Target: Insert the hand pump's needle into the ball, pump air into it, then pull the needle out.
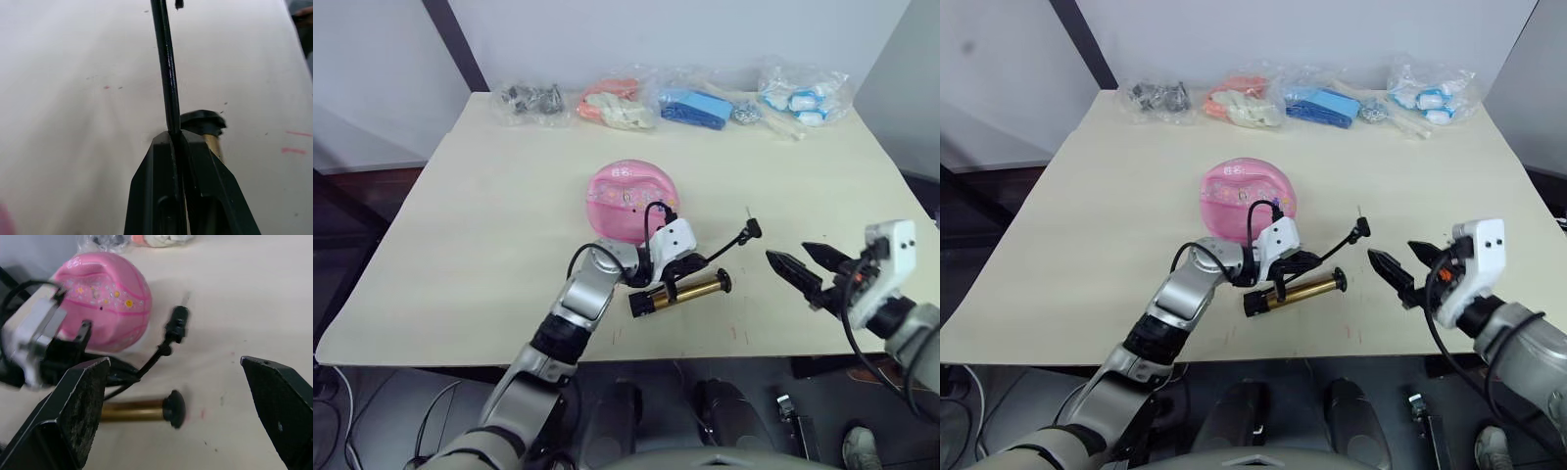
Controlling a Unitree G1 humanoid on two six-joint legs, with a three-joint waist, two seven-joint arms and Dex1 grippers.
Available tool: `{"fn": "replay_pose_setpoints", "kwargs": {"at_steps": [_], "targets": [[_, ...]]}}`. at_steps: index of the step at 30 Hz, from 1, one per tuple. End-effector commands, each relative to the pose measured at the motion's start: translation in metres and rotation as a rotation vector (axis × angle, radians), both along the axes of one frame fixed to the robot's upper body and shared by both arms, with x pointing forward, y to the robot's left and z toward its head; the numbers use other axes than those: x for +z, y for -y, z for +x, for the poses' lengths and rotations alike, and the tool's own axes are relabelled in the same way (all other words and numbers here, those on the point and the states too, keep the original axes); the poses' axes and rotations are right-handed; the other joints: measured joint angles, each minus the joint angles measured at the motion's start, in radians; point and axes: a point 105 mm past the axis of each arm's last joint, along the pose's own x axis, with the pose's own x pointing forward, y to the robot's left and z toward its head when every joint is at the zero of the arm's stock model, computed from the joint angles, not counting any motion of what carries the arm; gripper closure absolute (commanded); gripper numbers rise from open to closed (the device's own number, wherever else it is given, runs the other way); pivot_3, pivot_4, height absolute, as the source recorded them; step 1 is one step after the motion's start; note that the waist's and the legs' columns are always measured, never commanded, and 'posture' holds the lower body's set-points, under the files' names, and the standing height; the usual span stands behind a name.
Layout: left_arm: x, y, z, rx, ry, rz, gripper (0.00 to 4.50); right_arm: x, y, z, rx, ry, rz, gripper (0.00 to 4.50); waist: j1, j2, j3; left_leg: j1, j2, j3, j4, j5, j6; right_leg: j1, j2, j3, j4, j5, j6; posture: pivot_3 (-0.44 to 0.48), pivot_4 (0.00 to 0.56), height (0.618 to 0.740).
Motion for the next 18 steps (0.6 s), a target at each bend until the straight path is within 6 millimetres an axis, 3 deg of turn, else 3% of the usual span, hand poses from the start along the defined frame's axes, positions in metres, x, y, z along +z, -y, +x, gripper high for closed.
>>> {"fn": "replay_pose_setpoints", "kwargs": {"at_steps": [1,11,18], "targets": [[0.021,0.003,-0.003,-0.005,0.095,-0.062,4.40,0.004,0.000,0.008,-0.002,-0.023,0.022,0.00,-0.002,0.000,0.000,0.000,0.000,0.000,0.000,0.000,0.000,0.000,0.000,0.000,0.000,0.000,0.000,0.000,0.150,0.740],[0.019,-0.005,-0.007,0.018,0.134,-0.071,4.40,0.012,-0.035,0.030,0.115,-0.039,0.120,0.00,-0.008,0.001,0.000,0.001,0.001,0.001,0.000,0.000,0.000,0.000,0.001,0.001,0.001,0.000,0.000,0.000,0.150,0.740],[0.018,-0.006,-0.009,0.026,0.133,-0.075,4.40,0.016,-0.046,0.039,0.141,-0.031,0.134,0.00,-0.006,0.001,0.000,0.000,0.001,0.001,0.000,0.000,0.000,-0.001,0.001,0.000,0.000,0.000,0.000,0.000,0.150,0.740]]}}
